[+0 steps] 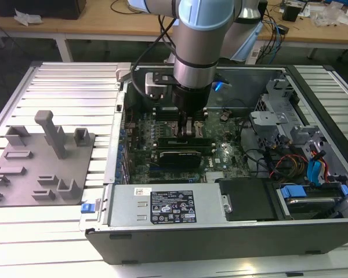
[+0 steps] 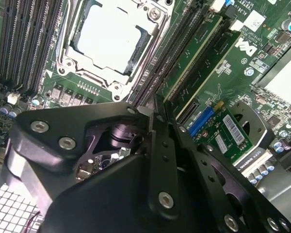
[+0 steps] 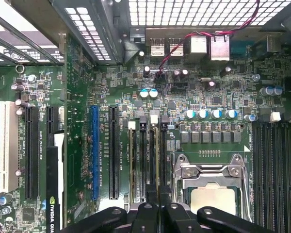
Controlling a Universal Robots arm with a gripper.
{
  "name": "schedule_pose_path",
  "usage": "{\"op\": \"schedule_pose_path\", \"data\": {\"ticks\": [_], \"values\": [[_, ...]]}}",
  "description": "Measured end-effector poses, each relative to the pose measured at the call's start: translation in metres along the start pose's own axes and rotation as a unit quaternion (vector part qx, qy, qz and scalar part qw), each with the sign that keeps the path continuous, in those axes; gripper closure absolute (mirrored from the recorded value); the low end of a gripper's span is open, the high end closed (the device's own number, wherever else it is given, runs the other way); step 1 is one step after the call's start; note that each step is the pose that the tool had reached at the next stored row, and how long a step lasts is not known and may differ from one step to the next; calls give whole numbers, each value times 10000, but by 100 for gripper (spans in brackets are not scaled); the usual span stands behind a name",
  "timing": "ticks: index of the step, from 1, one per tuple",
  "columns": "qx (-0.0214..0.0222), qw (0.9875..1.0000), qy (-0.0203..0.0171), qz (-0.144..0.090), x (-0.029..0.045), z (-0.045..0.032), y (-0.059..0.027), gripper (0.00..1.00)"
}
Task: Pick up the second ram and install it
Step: 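Insert the second ram into the second slot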
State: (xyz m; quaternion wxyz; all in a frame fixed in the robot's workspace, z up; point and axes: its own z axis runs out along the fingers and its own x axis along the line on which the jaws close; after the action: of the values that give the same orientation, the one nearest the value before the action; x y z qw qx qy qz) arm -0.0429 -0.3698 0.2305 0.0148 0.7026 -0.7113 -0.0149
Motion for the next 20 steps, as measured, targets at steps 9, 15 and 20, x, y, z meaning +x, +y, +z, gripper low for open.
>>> {"op": "schedule_pose_path", "data": {"ticks": [9, 15, 20], "values": [[59, 10000, -9, -6, 0, 6, -10, 91], [70, 10000, -10, -10, 0, -25, -10, 91], [71, 10000, -11, -10, 0, -108, -1, 91]]}}
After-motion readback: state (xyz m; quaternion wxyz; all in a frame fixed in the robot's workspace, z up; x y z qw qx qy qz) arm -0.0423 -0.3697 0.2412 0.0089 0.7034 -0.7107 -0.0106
